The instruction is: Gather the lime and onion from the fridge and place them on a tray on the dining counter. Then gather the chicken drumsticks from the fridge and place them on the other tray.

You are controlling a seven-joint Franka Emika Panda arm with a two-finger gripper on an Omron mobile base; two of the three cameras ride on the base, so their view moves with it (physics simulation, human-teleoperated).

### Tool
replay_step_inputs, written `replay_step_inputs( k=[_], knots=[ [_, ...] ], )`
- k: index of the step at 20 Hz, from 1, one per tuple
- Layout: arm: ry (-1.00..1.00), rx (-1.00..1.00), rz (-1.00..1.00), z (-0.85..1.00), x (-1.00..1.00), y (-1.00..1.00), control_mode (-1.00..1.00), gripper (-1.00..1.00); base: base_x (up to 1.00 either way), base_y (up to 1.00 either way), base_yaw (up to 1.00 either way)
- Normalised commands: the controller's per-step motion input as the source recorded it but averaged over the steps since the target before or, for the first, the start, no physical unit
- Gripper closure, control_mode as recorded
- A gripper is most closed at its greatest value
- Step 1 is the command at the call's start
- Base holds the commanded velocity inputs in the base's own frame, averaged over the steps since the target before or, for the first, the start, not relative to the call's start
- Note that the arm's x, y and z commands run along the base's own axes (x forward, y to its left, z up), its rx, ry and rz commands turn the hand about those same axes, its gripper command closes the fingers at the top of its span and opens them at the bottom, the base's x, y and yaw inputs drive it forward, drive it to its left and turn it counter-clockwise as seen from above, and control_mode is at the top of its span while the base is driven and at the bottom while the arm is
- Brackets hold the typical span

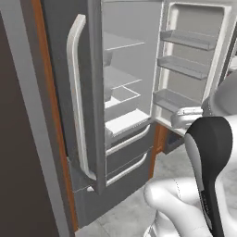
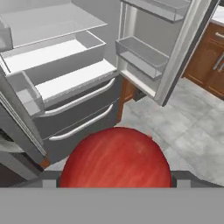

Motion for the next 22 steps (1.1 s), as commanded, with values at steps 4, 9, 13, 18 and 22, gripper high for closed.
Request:
replay_step_inputs(
  k=[4,9,13,18,22],
  knots=[
    [0.00,0.00,0.00,0.00,0.00,0.00,1.00,1.00,-0.61,0.64,-0.38],
    [0.00,0.00,0.00,0.00,0.00,0.00,1.00,1.00,-0.64,0.62,-0.38],
    [0.00,0.00,0.00,0.00,0.00,0.00,1.00,1.00,-0.64,0.62,-0.37],
    [0.00,0.00,0.00,0.00,0.00,0.00,1.00,1.00,-0.62,0.61,-0.37],
    [0.00,0.00,0.00,0.00,0.00,0.00,1.00,1.00,-0.73,0.36,-0.36]
  ],
)
